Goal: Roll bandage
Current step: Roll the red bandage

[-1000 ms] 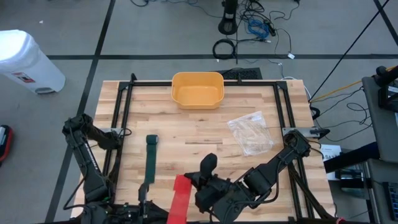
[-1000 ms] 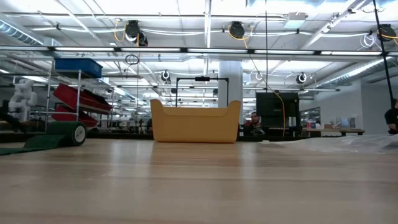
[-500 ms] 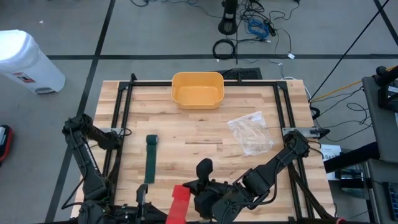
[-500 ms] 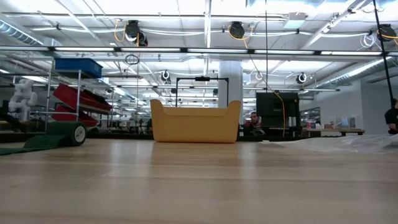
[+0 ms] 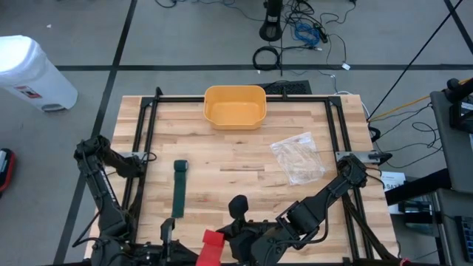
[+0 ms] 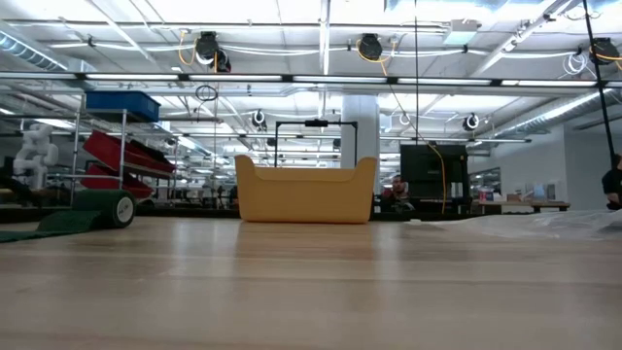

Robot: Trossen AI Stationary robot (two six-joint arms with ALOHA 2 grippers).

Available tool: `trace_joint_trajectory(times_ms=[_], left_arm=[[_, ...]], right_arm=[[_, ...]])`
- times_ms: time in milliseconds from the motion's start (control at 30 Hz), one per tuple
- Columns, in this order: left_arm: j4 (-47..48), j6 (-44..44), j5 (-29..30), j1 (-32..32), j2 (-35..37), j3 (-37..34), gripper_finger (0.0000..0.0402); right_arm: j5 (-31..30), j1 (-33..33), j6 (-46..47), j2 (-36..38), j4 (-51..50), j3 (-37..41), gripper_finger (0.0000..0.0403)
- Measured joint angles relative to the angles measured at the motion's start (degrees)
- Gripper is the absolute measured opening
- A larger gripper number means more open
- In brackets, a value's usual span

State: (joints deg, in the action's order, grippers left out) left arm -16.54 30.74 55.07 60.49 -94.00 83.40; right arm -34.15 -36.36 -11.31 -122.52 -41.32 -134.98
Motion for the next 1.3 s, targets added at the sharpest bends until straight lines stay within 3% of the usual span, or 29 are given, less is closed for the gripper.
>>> trace_joint_trajectory(times_ms=[467,900,1300], left_arm=[[0.0,0.0,0.0,0.0,0.0,0.0,0.0029],[0.0,-0.2,0.0,0.0,0.0,0.0,0.0029],[0.7,-0.2,2.1,-0.5,0.0,0.0,0.0029]], right_arm=[[0.0,0.0,-0.2,0.0,1.0,0.0,0.0092],[-1.0,-0.3,1.3,0.0,-3.9,0.0,0.014],[-15.5,-11.1,2.1,0.1,-6.6,0.0,0.0133]])
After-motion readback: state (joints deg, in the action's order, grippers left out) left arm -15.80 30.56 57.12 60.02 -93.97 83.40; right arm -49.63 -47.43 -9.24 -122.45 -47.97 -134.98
